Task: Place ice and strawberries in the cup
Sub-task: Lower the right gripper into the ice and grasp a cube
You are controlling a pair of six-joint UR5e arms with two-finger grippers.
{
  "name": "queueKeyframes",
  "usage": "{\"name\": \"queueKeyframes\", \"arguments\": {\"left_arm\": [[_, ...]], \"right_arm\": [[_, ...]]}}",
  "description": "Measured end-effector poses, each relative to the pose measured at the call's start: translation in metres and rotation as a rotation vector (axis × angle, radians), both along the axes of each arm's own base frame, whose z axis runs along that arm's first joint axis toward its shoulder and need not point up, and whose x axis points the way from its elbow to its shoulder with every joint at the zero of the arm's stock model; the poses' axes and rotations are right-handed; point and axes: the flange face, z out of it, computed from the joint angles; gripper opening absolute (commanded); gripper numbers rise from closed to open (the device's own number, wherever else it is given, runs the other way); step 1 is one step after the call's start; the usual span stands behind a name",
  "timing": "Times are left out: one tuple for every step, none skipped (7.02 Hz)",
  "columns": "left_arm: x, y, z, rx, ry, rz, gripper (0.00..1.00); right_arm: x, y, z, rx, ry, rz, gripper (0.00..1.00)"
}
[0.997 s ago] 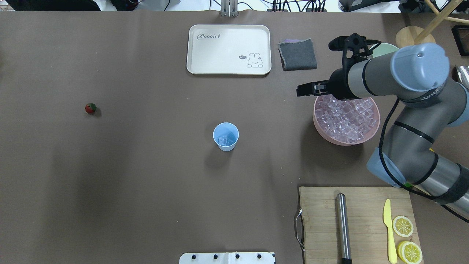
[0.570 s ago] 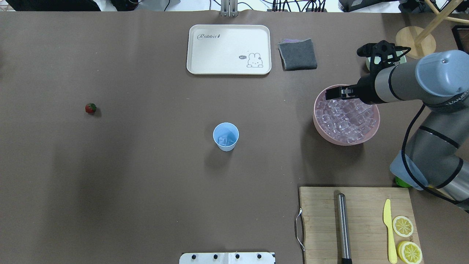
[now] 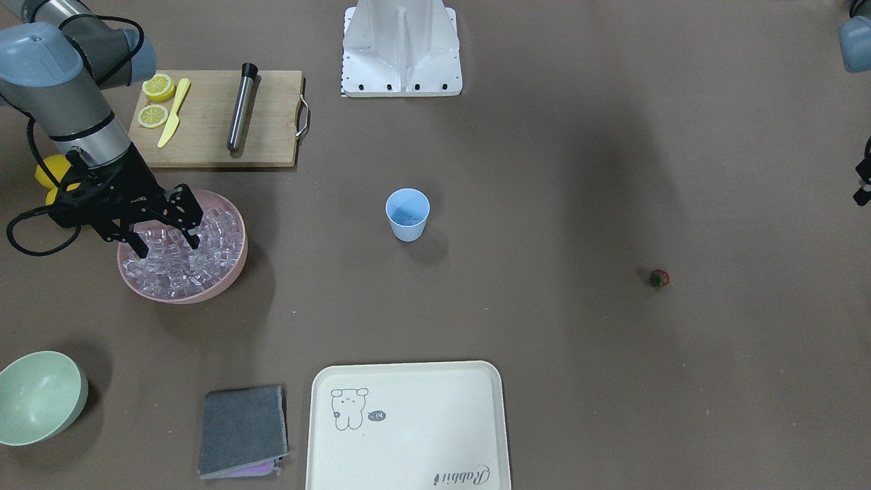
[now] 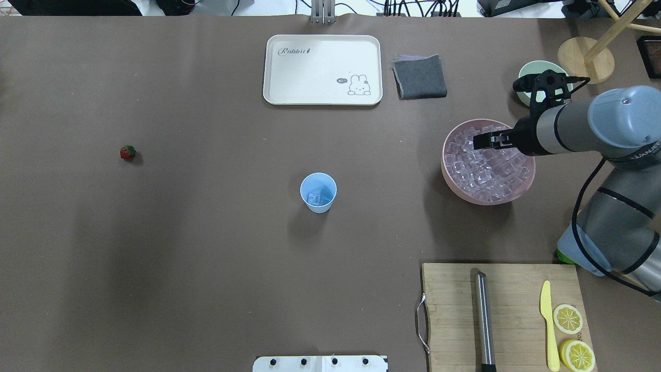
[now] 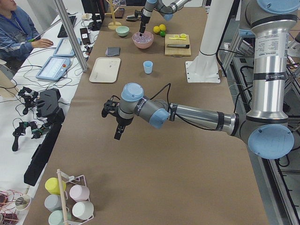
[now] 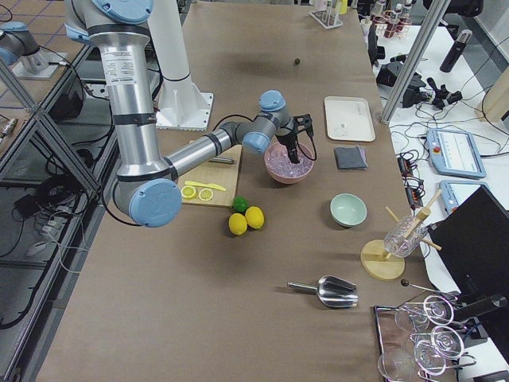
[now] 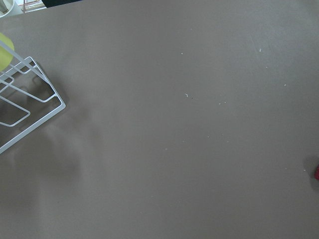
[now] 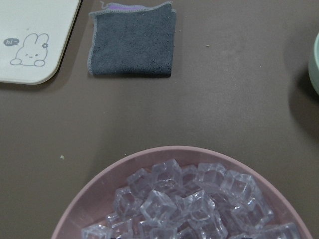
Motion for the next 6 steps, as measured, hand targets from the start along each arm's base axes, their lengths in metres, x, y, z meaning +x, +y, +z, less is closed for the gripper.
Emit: {"name": "queueKeyframes", "arguments": {"left_arm": [[0.0, 0.0, 0.0, 0.0, 0.0, 0.0, 0.98], [0.001, -0.001, 0.0, 0.001, 0.0, 0.001, 0.98], [0.001, -0.002, -0.001, 0.003, 0.0, 0.001, 0.98], [0.002, -0.003, -0.001, 0.004, -0.001, 0.003, 0.98], [0.004, -0.004, -0.001, 0.004, -0.001, 0.006, 0.98], [0.004, -0.004, -0.001, 0.004, -0.001, 0.007, 0.98]], "right_arm": [[-0.006, 0.001, 0.005, -0.005, 0.01, -0.005, 0.75], [-0.011, 0.003, 0.008, -0.006, 0.015, -0.011, 0.76], [-0.016, 0.007, 0.009, -0.005, 0.019, -0.018, 0.76], [-0.024, 0.012, 0.01, -0.005, 0.023, -0.026, 0.76], [-0.03, 0.017, 0.012, -0.007, 0.028, -0.036, 0.76], [-0.033, 0.02, 0.015, -0.008, 0.034, -0.043, 0.76]]}}
